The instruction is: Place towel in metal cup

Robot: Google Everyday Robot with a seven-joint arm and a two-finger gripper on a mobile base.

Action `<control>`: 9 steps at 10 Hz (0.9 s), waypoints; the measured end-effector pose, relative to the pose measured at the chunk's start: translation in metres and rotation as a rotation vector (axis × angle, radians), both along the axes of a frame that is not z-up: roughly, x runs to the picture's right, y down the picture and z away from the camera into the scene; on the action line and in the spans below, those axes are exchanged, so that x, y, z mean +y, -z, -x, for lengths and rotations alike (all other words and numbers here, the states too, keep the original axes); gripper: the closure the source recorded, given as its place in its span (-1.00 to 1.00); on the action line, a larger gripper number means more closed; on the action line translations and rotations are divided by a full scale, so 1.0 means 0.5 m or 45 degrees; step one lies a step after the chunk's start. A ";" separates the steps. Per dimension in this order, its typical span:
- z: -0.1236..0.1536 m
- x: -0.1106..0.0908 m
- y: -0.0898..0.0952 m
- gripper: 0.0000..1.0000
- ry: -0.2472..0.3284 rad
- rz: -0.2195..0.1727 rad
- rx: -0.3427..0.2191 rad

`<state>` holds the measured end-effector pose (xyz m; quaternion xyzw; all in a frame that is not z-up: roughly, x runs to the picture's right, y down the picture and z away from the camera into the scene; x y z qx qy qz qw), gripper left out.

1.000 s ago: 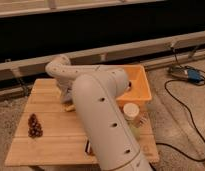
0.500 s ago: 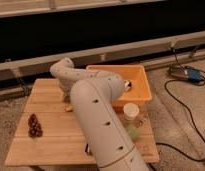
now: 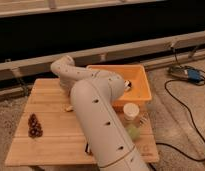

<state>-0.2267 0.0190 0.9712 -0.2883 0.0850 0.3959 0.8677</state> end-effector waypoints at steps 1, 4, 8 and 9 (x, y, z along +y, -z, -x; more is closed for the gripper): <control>-0.004 -0.007 0.019 1.00 0.009 -0.008 -0.004; -0.001 -0.038 0.112 1.00 0.050 -0.051 -0.056; -0.030 -0.037 0.273 1.00 0.091 -0.100 -0.127; -0.046 -0.024 0.308 1.00 0.092 -0.102 -0.136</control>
